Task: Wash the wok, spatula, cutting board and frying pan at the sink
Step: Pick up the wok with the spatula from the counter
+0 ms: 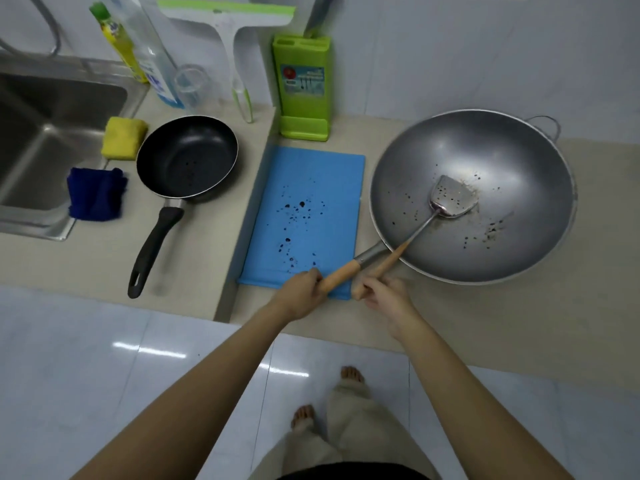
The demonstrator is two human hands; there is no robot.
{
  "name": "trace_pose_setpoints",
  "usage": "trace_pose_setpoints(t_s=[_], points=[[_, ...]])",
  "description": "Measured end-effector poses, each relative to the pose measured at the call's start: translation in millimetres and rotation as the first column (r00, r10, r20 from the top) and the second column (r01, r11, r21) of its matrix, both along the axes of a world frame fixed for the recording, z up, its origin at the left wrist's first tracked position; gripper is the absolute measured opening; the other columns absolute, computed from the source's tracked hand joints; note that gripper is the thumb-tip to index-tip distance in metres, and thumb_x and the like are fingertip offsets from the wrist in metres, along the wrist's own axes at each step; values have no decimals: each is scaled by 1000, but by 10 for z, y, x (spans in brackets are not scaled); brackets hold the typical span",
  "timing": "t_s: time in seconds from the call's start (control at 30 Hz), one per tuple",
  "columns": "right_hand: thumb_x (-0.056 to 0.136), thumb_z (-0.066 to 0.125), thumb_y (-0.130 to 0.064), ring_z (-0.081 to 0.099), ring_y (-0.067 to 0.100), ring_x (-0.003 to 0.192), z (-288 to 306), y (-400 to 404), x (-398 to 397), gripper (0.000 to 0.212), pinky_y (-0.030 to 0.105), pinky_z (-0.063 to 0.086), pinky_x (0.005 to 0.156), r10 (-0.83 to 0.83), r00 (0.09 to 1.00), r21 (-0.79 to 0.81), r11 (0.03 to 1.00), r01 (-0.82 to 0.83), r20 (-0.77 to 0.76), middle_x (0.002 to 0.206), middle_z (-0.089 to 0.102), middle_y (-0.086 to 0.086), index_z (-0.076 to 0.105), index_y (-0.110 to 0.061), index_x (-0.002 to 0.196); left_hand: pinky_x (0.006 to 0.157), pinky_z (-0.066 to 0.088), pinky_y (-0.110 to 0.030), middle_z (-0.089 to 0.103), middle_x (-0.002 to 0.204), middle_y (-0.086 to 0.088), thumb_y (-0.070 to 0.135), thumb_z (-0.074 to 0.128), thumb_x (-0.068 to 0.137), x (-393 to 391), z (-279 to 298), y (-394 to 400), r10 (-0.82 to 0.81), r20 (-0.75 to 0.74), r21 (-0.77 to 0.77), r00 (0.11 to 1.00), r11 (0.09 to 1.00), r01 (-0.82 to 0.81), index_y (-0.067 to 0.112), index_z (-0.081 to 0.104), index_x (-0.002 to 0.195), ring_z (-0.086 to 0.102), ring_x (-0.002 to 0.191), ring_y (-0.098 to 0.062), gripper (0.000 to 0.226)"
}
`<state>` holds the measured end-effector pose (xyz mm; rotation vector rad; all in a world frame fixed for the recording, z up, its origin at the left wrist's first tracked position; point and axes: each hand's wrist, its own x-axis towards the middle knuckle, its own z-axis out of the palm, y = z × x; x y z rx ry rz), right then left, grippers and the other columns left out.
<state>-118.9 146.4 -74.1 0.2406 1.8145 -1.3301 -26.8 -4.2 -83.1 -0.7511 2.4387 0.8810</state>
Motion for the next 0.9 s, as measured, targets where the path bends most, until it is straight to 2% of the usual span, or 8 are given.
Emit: trace_pose_setpoints(t_s=[0.17,0.33,0.43,0.57,0.67,0.73,0.83,0.9], points=[[90,56,-8,59,13,63,2,230,-97,11,28,52,68,-2,996,0,1000,2,86,64,62,2,57,-12,80,70,43,-33,66,93,-10,29,54,95,-39,9,-68,-46,-52,-18,998,999,46,6,61,95,61,85,-26,23],[92,52,-6,50,14,63,112,750,-204,9,23,52,59,1,994,-53,999,5,109,67,52,5,55,-9,84,67,45,-30,66,91,-4,26,62,89,-154,126,-149,-45,-73,-22,996,999,44,10,62,100,60,79,-18,20],[91,53,-4,54,15,65,97,1016,-270,5,23,50,61,-7,996,-53,999,11,88,73,56,9,58,-4,93,65,42,-26,60,86,0,31,65,89,-314,174,-109,-46,-5,46,999,998,46,13,59,106,54,74,-14,25],[88,52,8,64,19,68,52,1186,-362,20,23,56,64,-155,970,-123,976,180,188,82,63,13,55,3,107,80,43,-29,62,105,-5,36,61,92,-544,213,32,-130,151,139,980,984,109,16,56,115,57,91,-18,32],[87,45,11,58,15,56,98,1216,-461,24,20,50,49,-172,964,-144,969,203,203,83,61,12,52,1,108,76,48,-32,60,99,-8,29,54,92,-625,257,159,-78,250,255,965,967,12,12,55,112,58,84,-21,26],[88,43,8,49,11,47,122,1224,-503,22,19,39,39,-184,965,-126,970,209,184,81,60,10,52,-3,106,58,48,-29,56,82,-10,19,53,90,-636,297,267,36,297,355,954,924,-145,8,54,101,54,63,-19,16],[97,49,-13,36,5,40,111,1234,-527,5,17,27,34,-237,958,-148,954,261,162,74,53,5,51,-11,93,48,42,-25,54,70,-10,20,57,86,-648,309,423,163,218,283,962,933,-222,7,55,90,49,52,-17,14],[96,53,-35,30,3,40,127,1233,-526,21,16,24,33,-241,961,-172,950,262,134,67,45,0,53,-15,92,46,43,-24,56,70,-10,23,60,87,-627,330,500,188,135,206,973,955,-213,5,57,93,50,52,-18,19]])
